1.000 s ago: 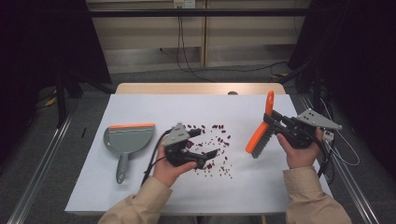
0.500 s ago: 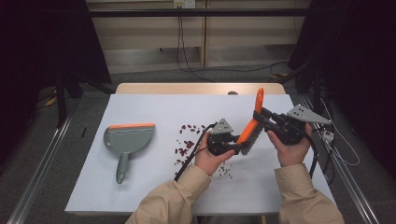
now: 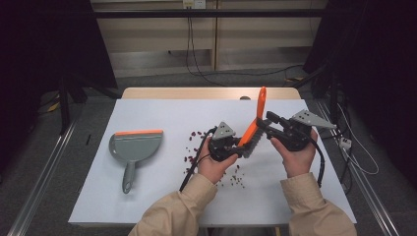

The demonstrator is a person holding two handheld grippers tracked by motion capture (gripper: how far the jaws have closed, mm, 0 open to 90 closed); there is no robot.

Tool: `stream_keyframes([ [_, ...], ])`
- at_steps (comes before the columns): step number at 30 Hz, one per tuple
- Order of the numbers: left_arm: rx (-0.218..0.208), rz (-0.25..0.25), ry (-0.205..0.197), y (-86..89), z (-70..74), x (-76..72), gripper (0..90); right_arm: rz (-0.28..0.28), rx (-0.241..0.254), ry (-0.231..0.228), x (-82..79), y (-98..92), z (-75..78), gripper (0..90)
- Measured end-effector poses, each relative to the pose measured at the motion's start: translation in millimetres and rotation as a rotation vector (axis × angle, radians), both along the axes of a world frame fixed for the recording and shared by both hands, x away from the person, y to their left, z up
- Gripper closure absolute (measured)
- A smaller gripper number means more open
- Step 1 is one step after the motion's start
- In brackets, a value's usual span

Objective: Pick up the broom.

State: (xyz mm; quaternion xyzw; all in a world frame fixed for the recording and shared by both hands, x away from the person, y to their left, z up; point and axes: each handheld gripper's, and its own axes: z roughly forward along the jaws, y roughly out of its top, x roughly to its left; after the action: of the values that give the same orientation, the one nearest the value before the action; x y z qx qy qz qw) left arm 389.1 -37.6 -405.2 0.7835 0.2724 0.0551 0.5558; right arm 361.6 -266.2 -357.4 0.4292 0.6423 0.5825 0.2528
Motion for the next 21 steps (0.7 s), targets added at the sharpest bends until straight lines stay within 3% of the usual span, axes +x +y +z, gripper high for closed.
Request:
stream_keyframes([
  [6, -0.012, 0.053, -0.005, 8.9, -1.5, 4.0, 70.9, 0.003, 0.006, 0.050, -0.5, 8.9, -10.9, 39.8],
  [14, -0.018, 0.124, -0.041, 18.2, -0.1, 5.6, 70.9, -0.017, 0.017, 0.114, 3.4, 28.8, -23.9, 36.1],
  [17, -0.014, 0.143, -0.052, 19.5, 0.2, 4.2, 70.9, -0.025, 0.059, 0.146, 6.8, 35.6, -27.4, 35.5],
  [21, -0.001, 0.156, -0.074, 20.8, -2.6, 2.5, 70.9, -0.022, 0.114, 0.145, 11.7, 45.3, -27.2, 33.2],
])
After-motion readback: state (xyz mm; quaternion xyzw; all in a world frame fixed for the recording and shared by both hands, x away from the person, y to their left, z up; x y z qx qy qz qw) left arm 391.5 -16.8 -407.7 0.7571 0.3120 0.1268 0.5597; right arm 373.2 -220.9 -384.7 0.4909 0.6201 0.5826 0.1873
